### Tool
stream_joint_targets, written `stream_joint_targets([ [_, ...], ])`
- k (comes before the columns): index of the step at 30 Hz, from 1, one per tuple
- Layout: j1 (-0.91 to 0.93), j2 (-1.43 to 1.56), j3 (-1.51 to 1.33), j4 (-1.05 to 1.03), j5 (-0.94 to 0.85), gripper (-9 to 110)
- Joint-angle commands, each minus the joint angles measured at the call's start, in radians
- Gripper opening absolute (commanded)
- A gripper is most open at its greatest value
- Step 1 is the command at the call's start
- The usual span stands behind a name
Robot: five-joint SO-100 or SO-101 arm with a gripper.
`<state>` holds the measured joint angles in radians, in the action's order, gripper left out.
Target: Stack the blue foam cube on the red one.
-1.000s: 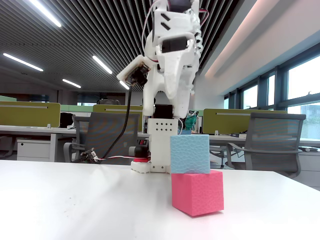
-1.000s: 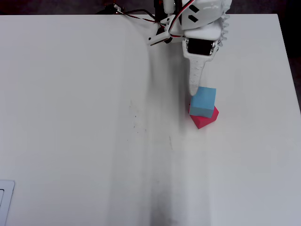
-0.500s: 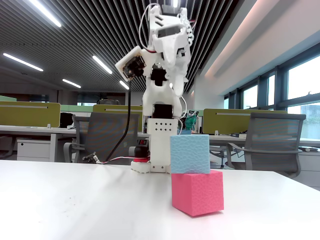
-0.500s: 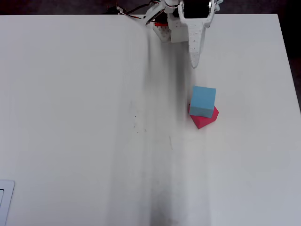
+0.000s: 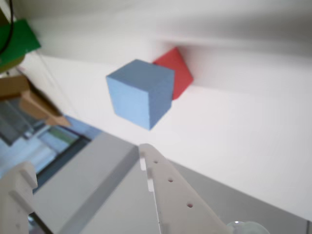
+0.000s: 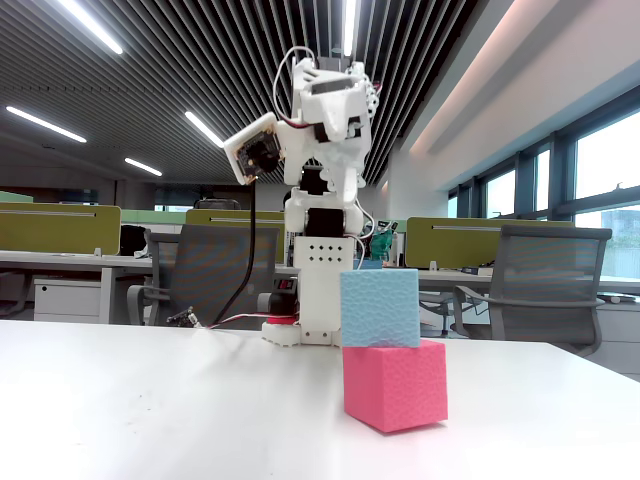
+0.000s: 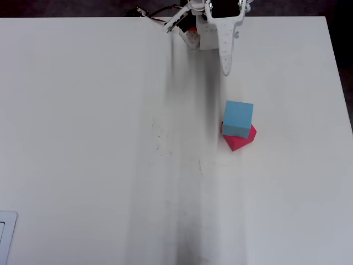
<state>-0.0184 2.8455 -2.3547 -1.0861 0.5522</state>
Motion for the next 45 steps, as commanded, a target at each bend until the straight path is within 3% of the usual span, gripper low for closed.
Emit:
stream_joint_targets([
  [1, 0.012, 0.054, -0.041, 0.028, -0.029, 25],
  [18, 0.037, 0.218, -0.232, 0.080, -0.044, 23],
  [45, 0.064, 0.229, -0.250, 0.101, -0.044, 23],
])
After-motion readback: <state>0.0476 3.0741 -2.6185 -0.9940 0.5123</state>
